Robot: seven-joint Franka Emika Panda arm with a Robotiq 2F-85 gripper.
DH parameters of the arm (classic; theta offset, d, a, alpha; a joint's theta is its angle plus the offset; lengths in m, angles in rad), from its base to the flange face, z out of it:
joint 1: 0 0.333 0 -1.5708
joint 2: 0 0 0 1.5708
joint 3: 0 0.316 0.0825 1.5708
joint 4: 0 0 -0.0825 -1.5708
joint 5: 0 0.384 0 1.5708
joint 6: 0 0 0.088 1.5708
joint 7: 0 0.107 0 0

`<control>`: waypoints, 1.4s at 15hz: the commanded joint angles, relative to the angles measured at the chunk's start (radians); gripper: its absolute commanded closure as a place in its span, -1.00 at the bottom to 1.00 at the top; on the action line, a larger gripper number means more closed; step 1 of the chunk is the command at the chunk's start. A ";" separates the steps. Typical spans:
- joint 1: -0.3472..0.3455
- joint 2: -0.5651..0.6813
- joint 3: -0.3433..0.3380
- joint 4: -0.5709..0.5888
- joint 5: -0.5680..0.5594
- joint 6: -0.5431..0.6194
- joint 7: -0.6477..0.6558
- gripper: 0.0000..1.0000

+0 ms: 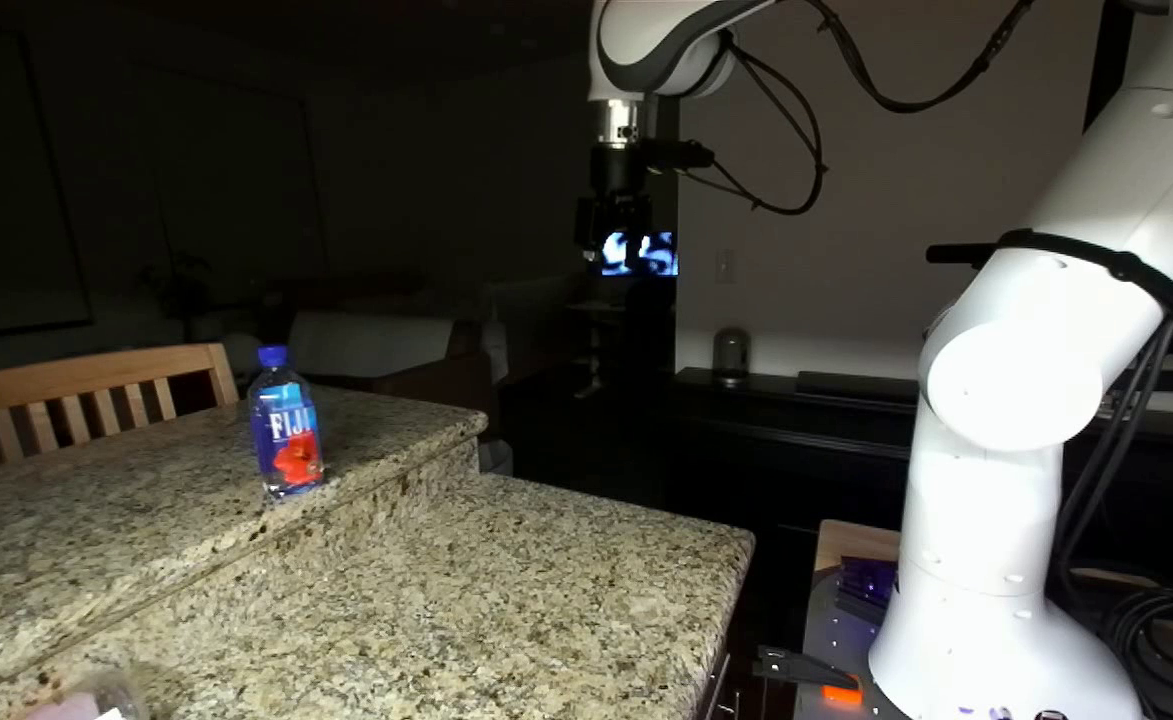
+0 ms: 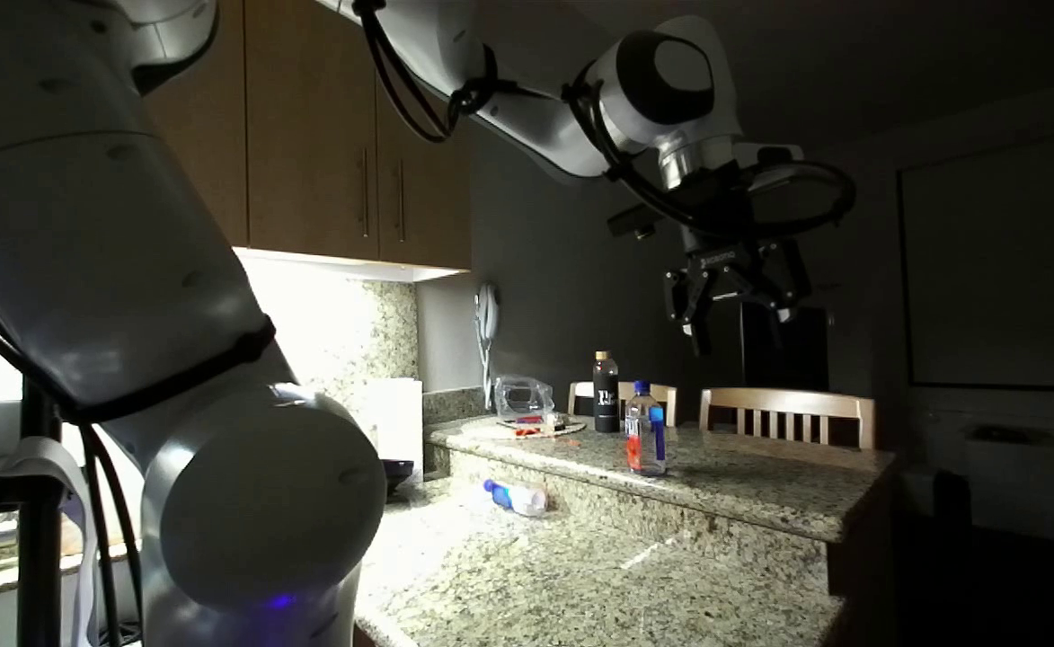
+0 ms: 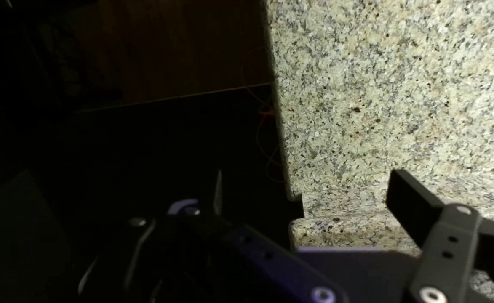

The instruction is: Put the water bottle on the counter below

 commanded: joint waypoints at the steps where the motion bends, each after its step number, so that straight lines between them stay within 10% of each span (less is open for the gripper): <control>1: 0.026 -0.003 -0.030 -0.004 0.035 0.021 -0.102 -1.00; 21: 0.042 0.001 -0.049 0.002 0.041 -0.001 -0.191 -1.00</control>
